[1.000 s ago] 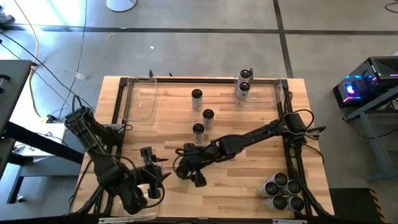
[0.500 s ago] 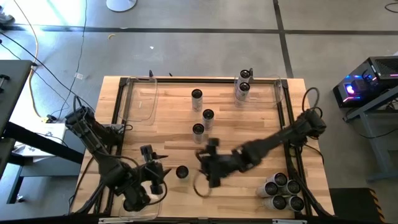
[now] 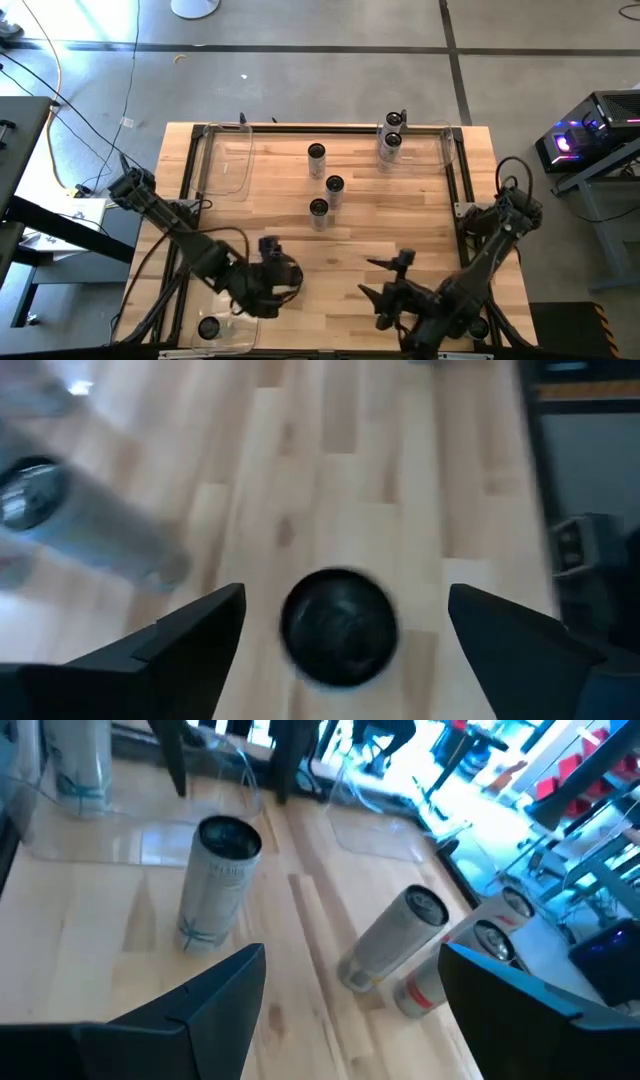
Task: Sort soda cans
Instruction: Put the white blue soda can into the bottom transparent bin
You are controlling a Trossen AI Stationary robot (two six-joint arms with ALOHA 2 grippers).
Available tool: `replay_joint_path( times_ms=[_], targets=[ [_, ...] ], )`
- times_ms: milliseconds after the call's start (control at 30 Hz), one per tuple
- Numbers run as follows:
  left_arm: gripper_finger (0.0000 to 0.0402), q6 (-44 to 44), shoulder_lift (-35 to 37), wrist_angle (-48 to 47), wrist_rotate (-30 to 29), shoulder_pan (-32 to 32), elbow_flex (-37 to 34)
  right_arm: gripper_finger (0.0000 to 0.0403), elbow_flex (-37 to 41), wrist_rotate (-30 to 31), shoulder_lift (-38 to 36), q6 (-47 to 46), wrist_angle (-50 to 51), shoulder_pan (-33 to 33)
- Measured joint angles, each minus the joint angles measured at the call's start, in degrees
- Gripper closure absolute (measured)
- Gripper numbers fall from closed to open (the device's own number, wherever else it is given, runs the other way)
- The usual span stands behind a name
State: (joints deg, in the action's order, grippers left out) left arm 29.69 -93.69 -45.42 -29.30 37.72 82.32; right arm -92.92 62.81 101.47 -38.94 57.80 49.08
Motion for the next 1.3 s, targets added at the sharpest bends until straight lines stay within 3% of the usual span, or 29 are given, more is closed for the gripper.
replay_joint_path(
  times_ms=[367,633,867,1000,1100,1300],
  targets=[
    [0.0057,-6.87,-3.12,-0.78,8.77,-3.99,0.0,0.0109,0.0,0.35,0.11,-1.35,1.19,1.12],
    [0.0058,-8.35,-8.28,-1.09,11.36,-4.73,0.0,0.0109,0.0,0.31,0.11,-1.37,1.16,1.11],
    [0.0106,-8.32,-8.33,-0.57,16.83,-6.6,0.0,0.0109,0.0,0.3,0.13,-1.37,1.11,1.11],
    [0.0155,-6.31,-8.33,-0.45,15.73,-7.02,0.0,0.0109,0.0,0.28,0.13,-1.36,1.11,1.11],
    [0.0157,-4.45,-8.47,-2.67,12.88,-6.86,1.14,0.0109,0.0,0.28,0.13,-1.33,1.21,1.11],
    [0.0157,0.03,-6.68,-19.42,6.18,-3.37,12.43,0.0109,0.0,0.3,0.15,-1.26,1.47,1.11]
  ],
)
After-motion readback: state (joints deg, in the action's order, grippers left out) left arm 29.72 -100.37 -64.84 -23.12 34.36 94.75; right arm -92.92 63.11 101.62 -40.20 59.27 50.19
